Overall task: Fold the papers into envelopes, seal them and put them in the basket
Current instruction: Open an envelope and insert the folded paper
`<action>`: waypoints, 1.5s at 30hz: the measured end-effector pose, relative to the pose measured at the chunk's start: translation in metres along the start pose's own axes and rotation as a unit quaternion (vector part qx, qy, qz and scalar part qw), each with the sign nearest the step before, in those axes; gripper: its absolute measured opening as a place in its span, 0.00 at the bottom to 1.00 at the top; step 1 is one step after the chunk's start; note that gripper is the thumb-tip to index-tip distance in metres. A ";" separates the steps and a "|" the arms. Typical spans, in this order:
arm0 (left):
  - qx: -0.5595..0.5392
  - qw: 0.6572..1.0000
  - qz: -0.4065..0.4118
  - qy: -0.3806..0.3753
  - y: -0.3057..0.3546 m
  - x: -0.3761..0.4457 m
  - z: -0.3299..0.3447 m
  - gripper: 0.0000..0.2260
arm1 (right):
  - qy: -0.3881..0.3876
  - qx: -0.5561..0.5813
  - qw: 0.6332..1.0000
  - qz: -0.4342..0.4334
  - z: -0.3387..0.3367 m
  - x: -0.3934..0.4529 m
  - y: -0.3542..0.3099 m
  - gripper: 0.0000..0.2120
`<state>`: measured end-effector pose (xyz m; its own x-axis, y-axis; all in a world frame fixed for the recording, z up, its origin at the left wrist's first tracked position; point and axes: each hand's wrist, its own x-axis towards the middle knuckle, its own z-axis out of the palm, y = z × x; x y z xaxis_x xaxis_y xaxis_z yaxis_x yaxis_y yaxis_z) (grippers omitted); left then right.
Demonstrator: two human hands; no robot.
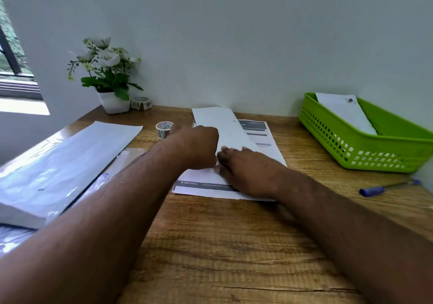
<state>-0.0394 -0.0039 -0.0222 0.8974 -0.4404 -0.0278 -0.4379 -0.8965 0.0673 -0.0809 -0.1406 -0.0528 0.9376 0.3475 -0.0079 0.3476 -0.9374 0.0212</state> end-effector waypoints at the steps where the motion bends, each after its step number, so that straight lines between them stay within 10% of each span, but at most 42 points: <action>1: -0.008 1.000 -0.002 -0.007 -0.002 0.002 0.001 0.08 | -0.033 0.027 0.999 0.000 0.001 -0.004 0.004 0.26; 15: -0.049 0.994 0.058 0.075 -0.013 0.005 0.007 0.09 | -0.004 0.043 0.998 0.051 0.009 -0.012 0.053 0.26; 22: 0.027 0.968 0.120 0.219 -0.006 0.010 0.004 0.10 | 0.164 -0.062 0.983 0.044 0.001 -0.012 0.045 0.20; 27: -0.040 0.904 0.151 0.398 -0.001 0.006 0.005 0.09 | 0.409 -0.027 0.911 0.053 -0.012 -0.006 0.058 0.06; 32: -0.119 0.892 0.103 0.424 -0.014 0.007 0.008 0.20 | 0.526 0.221 0.810 0.135 -0.024 -0.021 0.090 0.10; 39: -0.129 0.889 0.061 0.434 -0.024 0.011 0.011 0.32 | 0.436 0.696 0.560 0.112 -0.043 -0.036 0.103 0.05; 45: -0.230 0.822 -0.027 0.521 -0.038 0.000 -0.008 0.29 | 0.249 0.786 0.549 0.137 -0.032 -0.039 0.111 0.06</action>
<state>-0.0221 0.0299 -0.0171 0.5802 0.0943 0.8090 -0.5440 -0.6944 0.4711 -0.0794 -0.2577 -0.0181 0.9744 -0.2157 0.0635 0.1316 0.3182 -0.9389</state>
